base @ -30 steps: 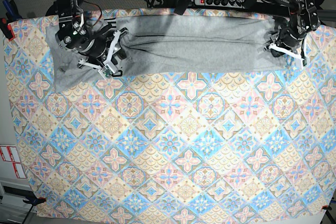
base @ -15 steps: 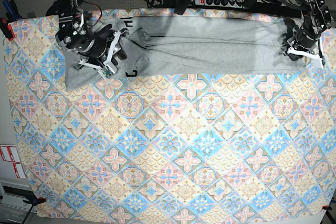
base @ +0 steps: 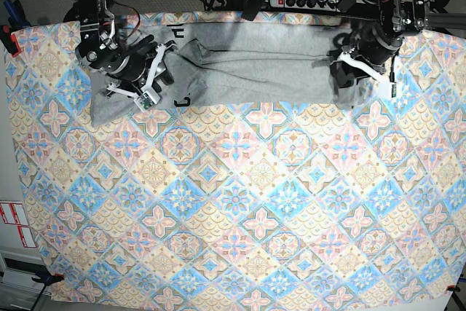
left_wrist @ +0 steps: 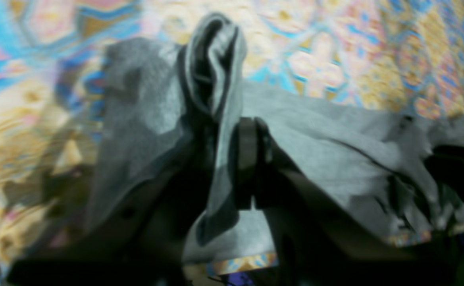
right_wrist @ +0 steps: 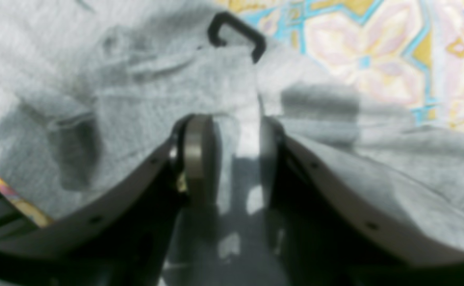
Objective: Fold the T-shirt properly
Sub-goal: 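Move the left gripper inward along the strip and grasp the fabric, then pull the grasped fabric with the left gripper back toward its shirt end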
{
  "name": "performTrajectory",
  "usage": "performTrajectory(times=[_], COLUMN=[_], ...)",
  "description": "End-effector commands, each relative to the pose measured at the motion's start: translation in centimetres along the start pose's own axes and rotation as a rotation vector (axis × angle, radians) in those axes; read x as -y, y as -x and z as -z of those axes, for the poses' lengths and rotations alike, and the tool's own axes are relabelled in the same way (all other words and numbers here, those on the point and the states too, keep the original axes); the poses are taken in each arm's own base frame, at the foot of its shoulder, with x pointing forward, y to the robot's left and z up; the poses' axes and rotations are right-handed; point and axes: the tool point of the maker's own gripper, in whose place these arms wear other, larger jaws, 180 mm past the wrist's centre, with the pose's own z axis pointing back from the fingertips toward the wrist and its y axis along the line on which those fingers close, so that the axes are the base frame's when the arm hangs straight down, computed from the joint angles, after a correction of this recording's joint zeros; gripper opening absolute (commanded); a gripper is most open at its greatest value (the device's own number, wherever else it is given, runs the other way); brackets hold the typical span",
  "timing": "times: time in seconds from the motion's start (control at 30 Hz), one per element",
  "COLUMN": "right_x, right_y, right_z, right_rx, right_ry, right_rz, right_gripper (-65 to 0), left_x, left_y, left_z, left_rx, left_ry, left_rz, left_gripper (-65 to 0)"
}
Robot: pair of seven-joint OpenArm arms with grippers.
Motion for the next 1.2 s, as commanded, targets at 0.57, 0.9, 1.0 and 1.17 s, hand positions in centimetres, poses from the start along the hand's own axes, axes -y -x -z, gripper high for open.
performTrajectory(times=[0.57,0.9,1.0,1.17], right_x=[6.1,6.2,6.2,6.2], right_y=[-0.2,-1.9,-2.3,-2.4], right_z=[-3.0,-3.7,-3.9,-4.0], right_rx=[0.051,0.092,0.101,0.103], right_ry=[0.161,0.176,0.18,0.181], right_rz=[0.078,0.045,0.037,0.035], right_gripper=[-46.2,-46.2,-46.2,-46.2], left_x=[9.4,9.0,9.1,9.2], left_y=[1.2,2.8,2.7,2.5], left_z=[2.8,4.0,4.1,4.1], left_rx=[-0.041,-0.097,-0.095,-0.088], left_ry=[0.242,0.239,0.24,0.243], left_rz=[0.061,0.047,0.048,0.046], left_gripper=[-65.0,-65.0,-65.0,-57.5])
